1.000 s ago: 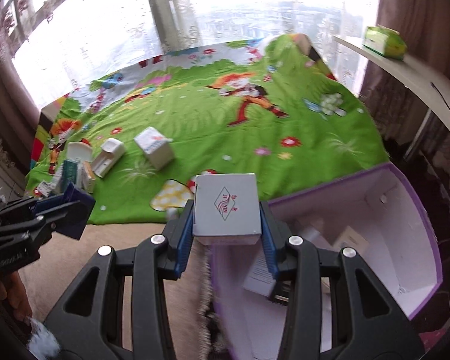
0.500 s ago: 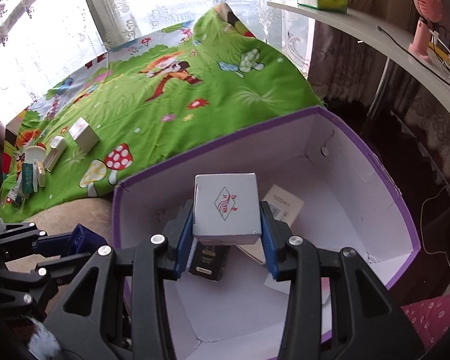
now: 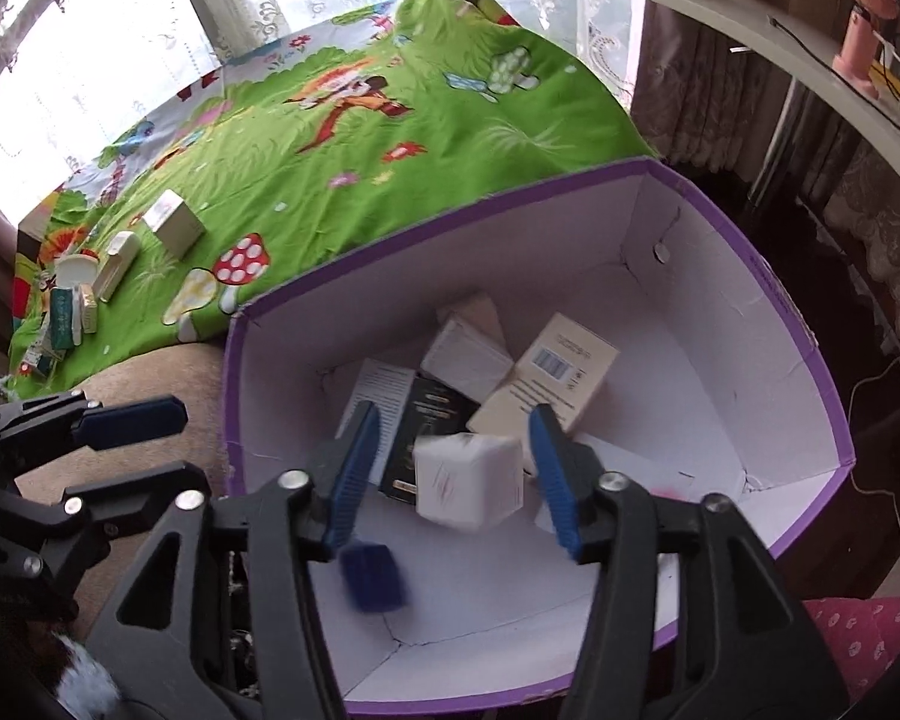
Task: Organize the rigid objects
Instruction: 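Move both open tools back toward the bedspread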
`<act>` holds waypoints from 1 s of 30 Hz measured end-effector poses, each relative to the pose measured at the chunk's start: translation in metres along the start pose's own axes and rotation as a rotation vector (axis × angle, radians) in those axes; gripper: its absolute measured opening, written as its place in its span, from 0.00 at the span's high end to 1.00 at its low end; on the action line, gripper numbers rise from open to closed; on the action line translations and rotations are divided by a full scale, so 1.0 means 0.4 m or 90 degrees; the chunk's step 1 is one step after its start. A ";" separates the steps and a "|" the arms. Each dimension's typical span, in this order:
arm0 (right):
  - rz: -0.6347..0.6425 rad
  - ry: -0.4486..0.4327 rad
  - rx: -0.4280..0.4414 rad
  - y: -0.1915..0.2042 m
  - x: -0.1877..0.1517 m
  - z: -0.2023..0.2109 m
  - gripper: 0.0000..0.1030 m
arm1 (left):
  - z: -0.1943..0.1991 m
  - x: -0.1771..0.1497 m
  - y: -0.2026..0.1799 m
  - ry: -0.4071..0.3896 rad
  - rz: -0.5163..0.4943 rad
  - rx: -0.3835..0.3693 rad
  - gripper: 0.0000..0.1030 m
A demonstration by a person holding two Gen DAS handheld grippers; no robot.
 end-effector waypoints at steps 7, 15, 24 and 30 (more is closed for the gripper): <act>0.030 -0.021 0.013 0.085 0.036 0.038 0.32 | 0.117 0.001 0.155 -0.094 0.075 0.044 0.43; 0.060 -0.031 0.012 0.168 0.069 0.078 0.31 | 0.263 -0.051 0.332 -0.185 0.161 0.082 0.42; 0.100 -0.053 0.019 0.252 0.096 0.122 0.31 | 0.372 -0.132 0.494 -0.256 0.244 0.139 0.42; 0.118 -0.059 0.030 0.287 0.099 0.131 0.31 | 0.429 -0.179 0.559 -0.294 0.280 0.165 0.42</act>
Point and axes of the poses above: each gripper's, at about its wrist camera, not at the fingertips, and z roughly against the way its jaws point, y to its left, x to its top, the point moved 1 cm from there along -z, roughly the way its jaws point, and after that the axes turned 14 degrees about z, right-handed, at the moved point
